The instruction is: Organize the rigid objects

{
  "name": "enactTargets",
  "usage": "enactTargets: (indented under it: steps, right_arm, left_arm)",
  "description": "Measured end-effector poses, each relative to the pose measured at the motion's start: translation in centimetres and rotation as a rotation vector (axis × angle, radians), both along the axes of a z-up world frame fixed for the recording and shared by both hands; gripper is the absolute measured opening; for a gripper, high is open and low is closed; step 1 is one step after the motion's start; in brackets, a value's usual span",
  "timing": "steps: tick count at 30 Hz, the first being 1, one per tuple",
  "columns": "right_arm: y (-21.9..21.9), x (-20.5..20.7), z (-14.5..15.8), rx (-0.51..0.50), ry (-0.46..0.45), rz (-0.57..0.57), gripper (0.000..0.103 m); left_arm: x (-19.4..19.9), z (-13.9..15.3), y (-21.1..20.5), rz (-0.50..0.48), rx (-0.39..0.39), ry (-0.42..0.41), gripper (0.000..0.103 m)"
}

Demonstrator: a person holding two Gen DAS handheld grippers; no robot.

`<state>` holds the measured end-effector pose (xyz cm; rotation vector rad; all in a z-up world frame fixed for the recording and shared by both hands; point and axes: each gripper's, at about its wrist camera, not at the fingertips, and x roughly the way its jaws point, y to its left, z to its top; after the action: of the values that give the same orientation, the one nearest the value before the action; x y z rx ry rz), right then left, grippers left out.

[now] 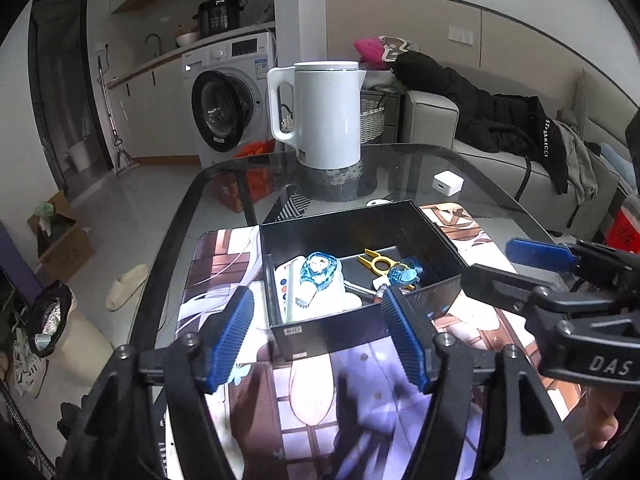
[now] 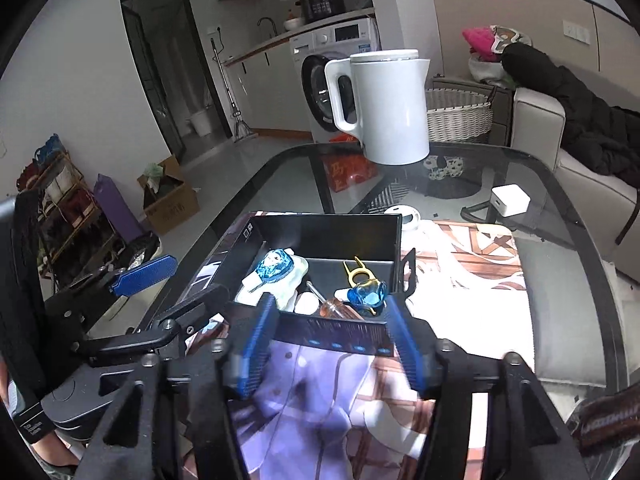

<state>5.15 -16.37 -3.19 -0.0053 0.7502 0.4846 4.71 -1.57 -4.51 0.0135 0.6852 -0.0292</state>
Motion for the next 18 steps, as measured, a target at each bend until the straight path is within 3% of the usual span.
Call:
enactTargets:
  steps: [2, 7, 13, 18]
  right_arm:
    - [-0.3, -0.6, -0.5, 0.009, 0.027, 0.008, 0.072]
    - [0.0, -1.5, -2.3, -0.023, 0.090, 0.039, 0.072]
    - [-0.4, -1.7, -3.4, -0.044, 0.080, 0.030, 0.072]
    - [-1.5, -1.7, -2.7, -0.028, 0.013, -0.040, 0.076]
  left_arm:
    - [-0.5, -0.2, 0.3, 0.011, 0.000, 0.000, 0.075]
    - [-0.6, -1.3, 0.0, 0.010, 0.008, 0.074, 0.075]
    - [-0.6, -2.0, -0.5, 0.055, 0.076, 0.067, 0.075]
    - [-0.9, -1.9, -0.4, 0.008, 0.066, 0.038, 0.076]
